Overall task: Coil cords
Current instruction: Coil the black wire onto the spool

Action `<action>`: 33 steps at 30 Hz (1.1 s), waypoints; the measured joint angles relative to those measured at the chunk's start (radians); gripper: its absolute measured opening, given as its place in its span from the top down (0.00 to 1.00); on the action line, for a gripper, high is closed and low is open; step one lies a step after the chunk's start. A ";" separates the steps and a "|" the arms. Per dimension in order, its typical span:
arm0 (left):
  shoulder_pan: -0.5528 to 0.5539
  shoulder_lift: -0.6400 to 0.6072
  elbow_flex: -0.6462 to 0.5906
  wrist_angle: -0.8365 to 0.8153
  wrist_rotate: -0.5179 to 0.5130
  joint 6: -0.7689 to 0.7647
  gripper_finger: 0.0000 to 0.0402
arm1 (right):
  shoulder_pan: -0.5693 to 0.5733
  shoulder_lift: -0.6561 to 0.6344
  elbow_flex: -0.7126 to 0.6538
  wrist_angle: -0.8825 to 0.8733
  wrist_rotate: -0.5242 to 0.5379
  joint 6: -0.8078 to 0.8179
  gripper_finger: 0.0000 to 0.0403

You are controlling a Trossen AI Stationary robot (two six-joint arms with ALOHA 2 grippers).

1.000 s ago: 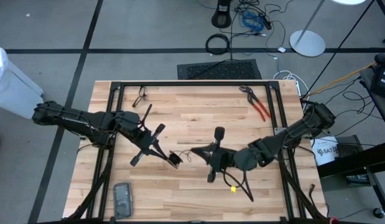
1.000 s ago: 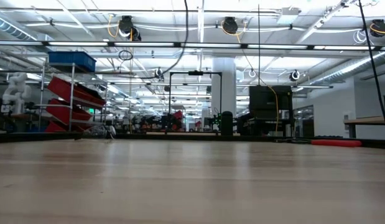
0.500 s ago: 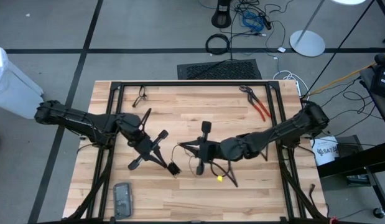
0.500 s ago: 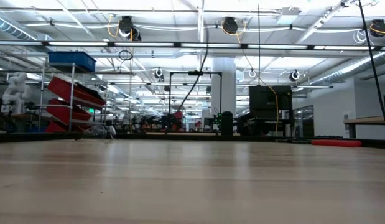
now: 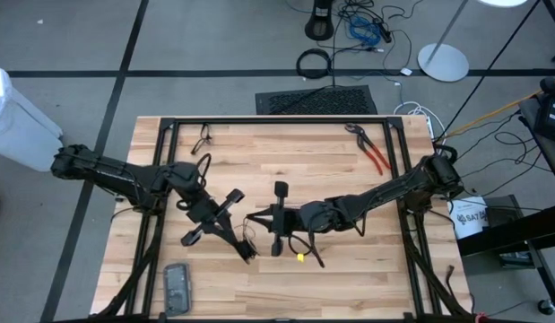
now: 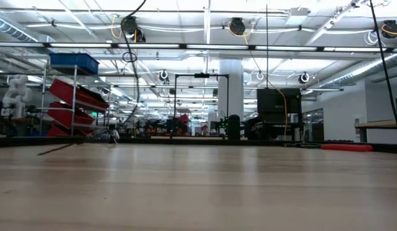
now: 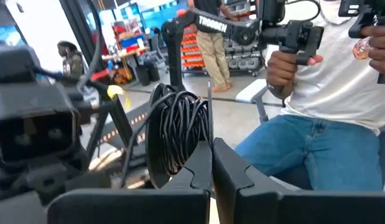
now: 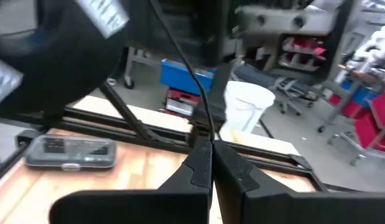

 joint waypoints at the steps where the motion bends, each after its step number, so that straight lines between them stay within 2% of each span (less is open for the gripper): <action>1: 0.000 0.000 0.000 0.015 0.000 0.000 1.00 | 0.000 0.000 0.000 0.001 -0.013 0.004 1.00; 16: -0.031 0.000 0.000 0.165 -0.027 0.026 1.00 | 0.039 0.007 0.000 -0.034 -0.042 0.083 1.00; 21: -0.032 -0.001 0.000 0.155 -0.098 0.021 1.00 | 0.065 0.007 0.000 -0.071 -0.038 0.115 1.00; 33: -0.032 -0.038 0.000 0.053 -0.181 0.018 1.00 | 0.127 0.004 0.000 -0.173 -0.002 0.196 1.00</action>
